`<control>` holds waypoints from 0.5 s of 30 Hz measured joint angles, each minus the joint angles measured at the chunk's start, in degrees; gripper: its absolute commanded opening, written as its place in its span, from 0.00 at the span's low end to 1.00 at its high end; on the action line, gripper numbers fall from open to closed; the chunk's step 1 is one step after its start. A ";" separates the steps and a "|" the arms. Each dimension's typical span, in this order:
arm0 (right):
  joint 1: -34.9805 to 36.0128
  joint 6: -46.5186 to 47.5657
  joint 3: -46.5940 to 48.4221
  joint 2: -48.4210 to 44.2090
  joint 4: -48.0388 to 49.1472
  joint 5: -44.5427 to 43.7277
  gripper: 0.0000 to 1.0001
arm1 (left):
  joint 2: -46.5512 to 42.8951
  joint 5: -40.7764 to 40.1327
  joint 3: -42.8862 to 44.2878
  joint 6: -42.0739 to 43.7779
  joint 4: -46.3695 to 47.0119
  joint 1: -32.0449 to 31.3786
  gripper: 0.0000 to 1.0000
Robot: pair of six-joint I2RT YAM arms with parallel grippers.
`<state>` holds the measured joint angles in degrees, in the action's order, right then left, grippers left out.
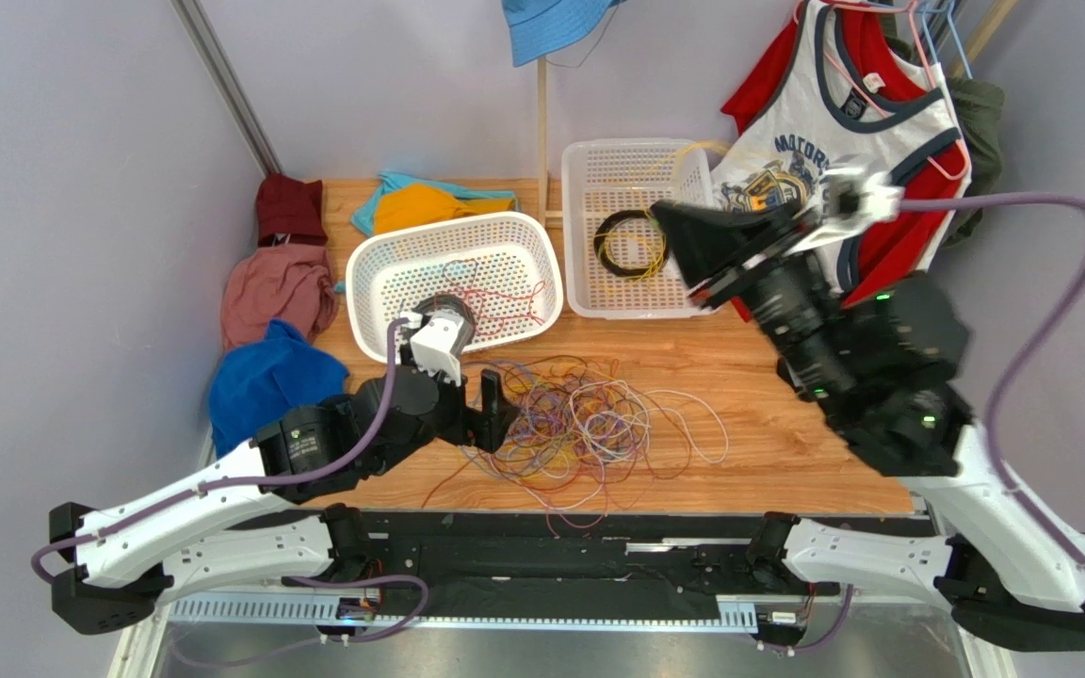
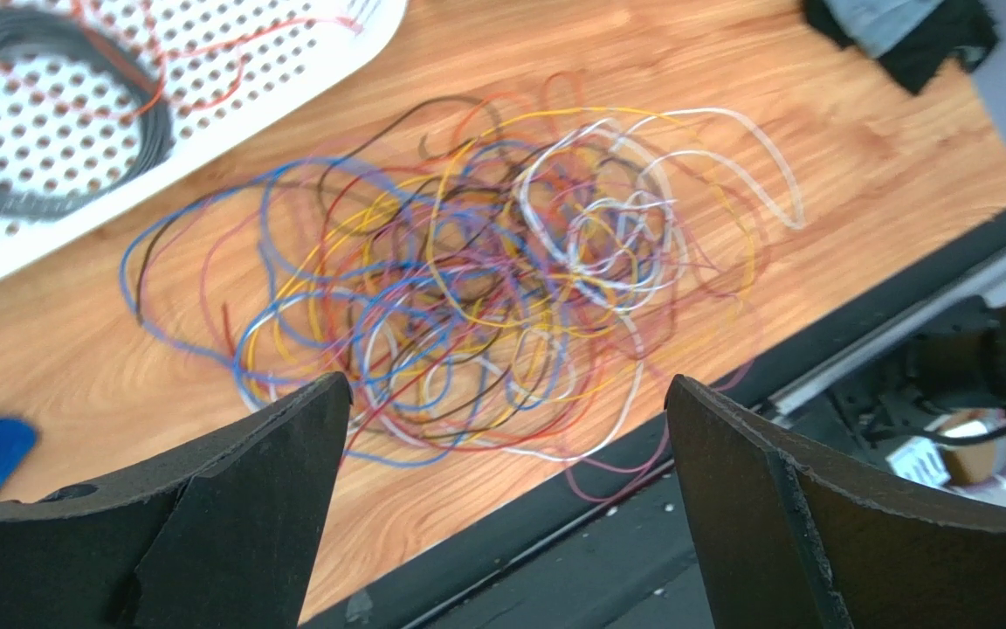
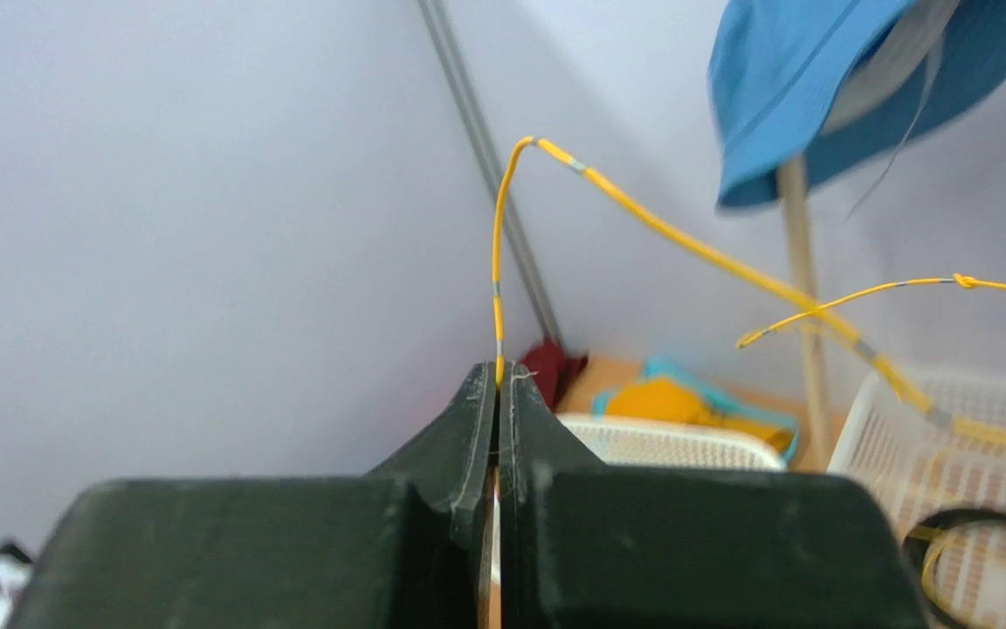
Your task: Untangle the cables
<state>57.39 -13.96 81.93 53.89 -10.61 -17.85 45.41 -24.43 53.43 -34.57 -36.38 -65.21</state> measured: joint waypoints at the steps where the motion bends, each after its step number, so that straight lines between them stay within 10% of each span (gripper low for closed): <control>1: 0.00 1.75 4.94 1.09 -1.68 -1.33 0.00 | -0.83 -0.76 -1.38 -0.57 -0.31 0.02 0.99; 15: -8.52 14.67 28.30 17.09 -11.04 -10.71 0.00 | -6.82 0.63 -13.42 -6.80 4.35 0.04 0.95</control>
<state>48.86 0.71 110.24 70.98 -21.65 -28.56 38.59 -23.79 40.01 -41.36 -32.03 -65.17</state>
